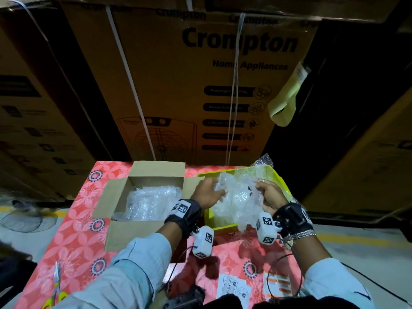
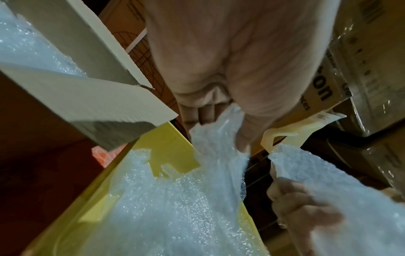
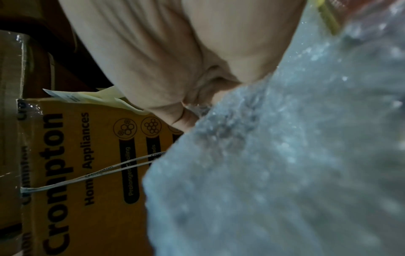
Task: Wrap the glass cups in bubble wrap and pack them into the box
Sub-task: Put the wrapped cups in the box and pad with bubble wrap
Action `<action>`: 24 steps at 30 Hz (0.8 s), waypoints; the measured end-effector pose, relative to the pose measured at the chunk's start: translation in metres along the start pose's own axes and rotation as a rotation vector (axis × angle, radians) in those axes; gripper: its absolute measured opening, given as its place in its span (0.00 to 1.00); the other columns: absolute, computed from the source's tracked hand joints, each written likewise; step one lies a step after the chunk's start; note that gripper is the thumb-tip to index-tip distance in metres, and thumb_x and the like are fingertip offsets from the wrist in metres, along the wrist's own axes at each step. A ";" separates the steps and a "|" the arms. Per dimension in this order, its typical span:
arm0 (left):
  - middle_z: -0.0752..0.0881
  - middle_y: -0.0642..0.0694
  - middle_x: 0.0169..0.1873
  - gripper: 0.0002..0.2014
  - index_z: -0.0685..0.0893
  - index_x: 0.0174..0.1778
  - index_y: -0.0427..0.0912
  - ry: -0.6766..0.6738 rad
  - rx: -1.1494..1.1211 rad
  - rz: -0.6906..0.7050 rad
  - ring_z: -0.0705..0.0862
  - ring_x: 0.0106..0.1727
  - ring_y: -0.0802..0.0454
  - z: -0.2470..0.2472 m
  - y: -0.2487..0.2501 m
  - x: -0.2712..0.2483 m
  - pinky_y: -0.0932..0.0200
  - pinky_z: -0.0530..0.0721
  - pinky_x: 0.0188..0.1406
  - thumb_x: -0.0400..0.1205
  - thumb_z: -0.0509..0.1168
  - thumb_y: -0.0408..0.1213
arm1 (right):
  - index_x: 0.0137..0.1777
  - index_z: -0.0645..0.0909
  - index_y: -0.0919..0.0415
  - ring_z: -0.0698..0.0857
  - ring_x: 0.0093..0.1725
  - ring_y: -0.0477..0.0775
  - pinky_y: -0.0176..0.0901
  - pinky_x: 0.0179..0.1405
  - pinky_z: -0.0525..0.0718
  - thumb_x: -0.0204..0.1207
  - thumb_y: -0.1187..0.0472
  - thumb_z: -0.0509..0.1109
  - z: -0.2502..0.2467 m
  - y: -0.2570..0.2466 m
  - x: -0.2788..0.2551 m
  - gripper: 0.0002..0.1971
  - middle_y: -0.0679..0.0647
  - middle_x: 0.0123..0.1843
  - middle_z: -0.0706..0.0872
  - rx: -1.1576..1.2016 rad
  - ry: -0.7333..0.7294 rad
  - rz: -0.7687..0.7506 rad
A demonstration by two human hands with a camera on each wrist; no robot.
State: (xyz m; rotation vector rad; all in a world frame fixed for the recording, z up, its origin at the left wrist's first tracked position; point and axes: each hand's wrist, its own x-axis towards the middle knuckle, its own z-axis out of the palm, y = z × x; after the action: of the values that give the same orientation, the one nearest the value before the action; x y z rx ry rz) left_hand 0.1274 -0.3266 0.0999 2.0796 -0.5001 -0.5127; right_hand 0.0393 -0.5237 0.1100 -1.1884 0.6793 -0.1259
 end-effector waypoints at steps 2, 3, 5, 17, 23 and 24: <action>0.94 0.46 0.44 0.14 0.87 0.62 0.40 0.056 0.105 -0.045 0.93 0.40 0.51 0.001 -0.005 0.004 0.46 0.92 0.48 0.83 0.75 0.41 | 0.48 0.83 0.70 0.85 0.25 0.53 0.38 0.25 0.84 0.83 0.77 0.56 -0.007 -0.002 0.002 0.13 0.60 0.34 0.87 -0.011 0.012 -0.025; 0.94 0.44 0.50 0.20 0.85 0.68 0.41 0.056 0.161 -0.064 0.93 0.45 0.51 0.001 -0.005 0.005 0.45 0.91 0.53 0.83 0.75 0.44 | 0.49 0.83 0.70 0.86 0.27 0.54 0.39 0.27 0.85 0.83 0.77 0.57 -0.011 -0.002 0.003 0.13 0.59 0.35 0.88 -0.003 0.021 -0.031; 0.88 0.43 0.65 0.32 0.76 0.78 0.41 0.028 0.267 -0.077 0.89 0.62 0.44 0.004 -0.005 0.007 0.46 0.86 0.64 0.82 0.76 0.50 | 0.55 0.82 0.69 0.89 0.33 0.58 0.43 0.30 0.88 0.83 0.77 0.61 -0.018 0.000 0.006 0.10 0.60 0.37 0.91 0.010 0.028 -0.035; 0.89 0.45 0.41 0.13 0.86 0.49 0.42 -0.051 -0.460 -0.122 0.87 0.45 0.47 0.017 -0.005 -0.037 0.47 0.88 0.49 0.85 0.73 0.50 | 0.45 0.78 0.65 0.90 0.35 0.53 0.47 0.36 0.93 0.78 0.78 0.72 0.002 0.022 -0.009 0.09 0.61 0.34 0.88 0.081 -0.130 0.044; 0.81 0.46 0.36 0.10 0.83 0.48 0.40 0.021 -0.405 -0.072 0.80 0.39 0.52 -0.005 -0.029 -0.071 0.58 0.81 0.45 0.80 0.77 0.27 | 0.52 0.81 0.64 0.89 0.41 0.58 0.43 0.35 0.90 0.76 0.74 0.77 0.038 0.035 -0.016 0.11 0.66 0.45 0.88 -0.002 -0.156 -0.021; 0.81 0.51 0.35 0.13 0.82 0.54 0.42 0.032 -0.426 -0.069 0.79 0.37 0.55 -0.011 -0.032 -0.077 0.59 0.80 0.46 0.80 0.77 0.26 | 0.54 0.80 0.64 0.89 0.41 0.59 0.43 0.36 0.90 0.75 0.75 0.78 0.044 0.037 -0.018 0.13 0.68 0.47 0.88 -0.019 -0.160 -0.032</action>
State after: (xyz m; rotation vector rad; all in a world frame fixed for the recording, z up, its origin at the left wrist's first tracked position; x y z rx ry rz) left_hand 0.0745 -0.2622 0.0907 1.6965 -0.2711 -0.5703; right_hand 0.0395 -0.4654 0.0940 -1.2140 0.5225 -0.0511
